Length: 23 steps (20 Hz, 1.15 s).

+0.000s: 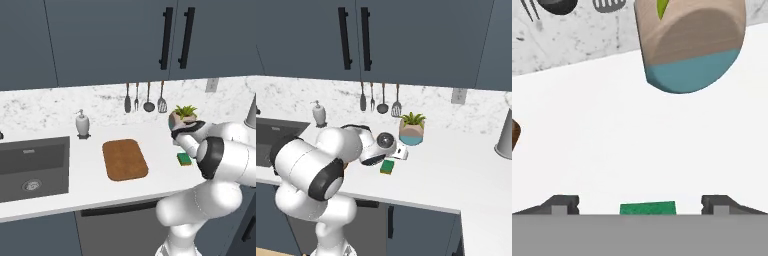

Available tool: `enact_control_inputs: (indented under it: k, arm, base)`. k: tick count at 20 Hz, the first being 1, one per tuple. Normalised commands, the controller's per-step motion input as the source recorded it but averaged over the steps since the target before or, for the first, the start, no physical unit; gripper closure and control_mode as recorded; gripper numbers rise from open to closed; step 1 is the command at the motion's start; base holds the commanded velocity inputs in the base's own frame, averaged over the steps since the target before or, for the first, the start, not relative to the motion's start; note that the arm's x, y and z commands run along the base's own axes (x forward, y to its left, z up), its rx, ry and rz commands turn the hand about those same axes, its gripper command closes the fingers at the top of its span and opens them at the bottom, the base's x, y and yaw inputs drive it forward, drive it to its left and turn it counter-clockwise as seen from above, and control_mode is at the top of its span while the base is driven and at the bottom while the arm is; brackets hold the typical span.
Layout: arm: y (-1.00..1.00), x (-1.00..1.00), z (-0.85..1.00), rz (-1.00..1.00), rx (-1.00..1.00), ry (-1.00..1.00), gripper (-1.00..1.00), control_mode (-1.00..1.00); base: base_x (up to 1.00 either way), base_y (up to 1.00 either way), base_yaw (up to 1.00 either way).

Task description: Pick up the sponge from the counter and clean the cutting board by briefly scrubbing or pressing down on the cutting board. Once finished, release the sponge.

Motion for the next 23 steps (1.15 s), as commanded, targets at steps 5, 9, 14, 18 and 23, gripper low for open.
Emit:
enact_control_inputs:
  k: [5,9,14,18,23]
  arm:
    - [0.09,-0.76,0.74,-0.04,0.0,-0.21,-1.0,-1.0]
    - [0.6,-0.61,0.91,-0.05,-0.02,-0.24,-1.0,-1.0]
    - [0.4,-0.65,0.75,-0.04,0.0,-0.07,-1.0,-1.0]
    - [0.38,-1.0,0.07,-0.02,0.0,-0.08,-1.0,-1.0]
    - [0.69,-1.0,0.25,0.0,0.0,-0.05,-1.0,-1.0]
  base:
    - [0.0,0.0,0.0]
    - [0.0,0.0,0.0]
    - [0.0,0.0,0.0]
    - [0.0,0.0,0.0]
    - [0.0,0.0,0.0]
